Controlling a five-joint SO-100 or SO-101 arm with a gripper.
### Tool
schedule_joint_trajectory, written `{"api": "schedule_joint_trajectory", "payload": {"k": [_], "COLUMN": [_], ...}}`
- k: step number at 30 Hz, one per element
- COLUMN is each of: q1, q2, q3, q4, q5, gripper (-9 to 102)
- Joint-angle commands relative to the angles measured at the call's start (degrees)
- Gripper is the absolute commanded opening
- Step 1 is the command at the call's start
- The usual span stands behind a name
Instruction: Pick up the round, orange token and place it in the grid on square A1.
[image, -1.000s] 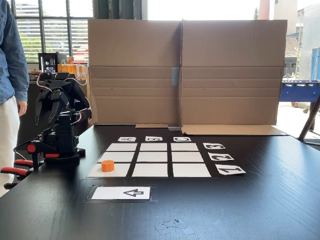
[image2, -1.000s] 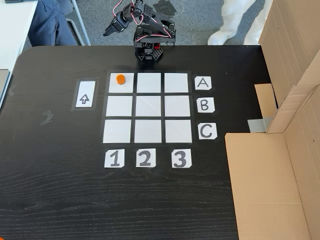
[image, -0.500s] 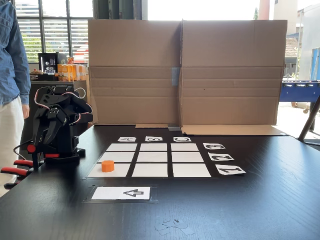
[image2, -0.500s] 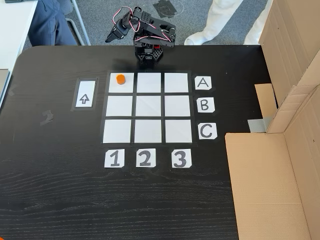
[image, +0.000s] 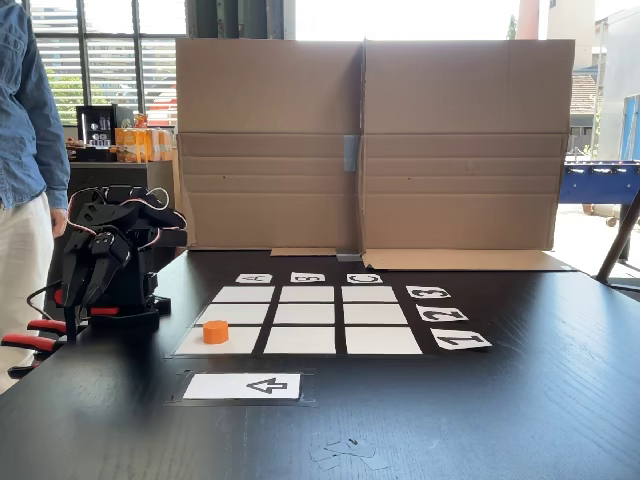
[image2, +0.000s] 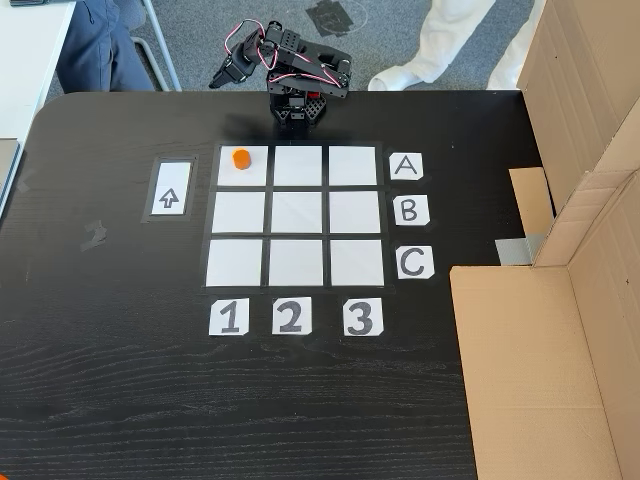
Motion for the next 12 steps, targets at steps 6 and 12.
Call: {"api": "schedule_joint_trajectory", "payload": {"k": [6,12], "q1": [1.41,1.76], "q2": [0.62,0.7], "q3": [2.72,3.08], "q4": [-1.85,-1.93], "q5": [-1.85,-1.93], "gripper": [6,4]}}
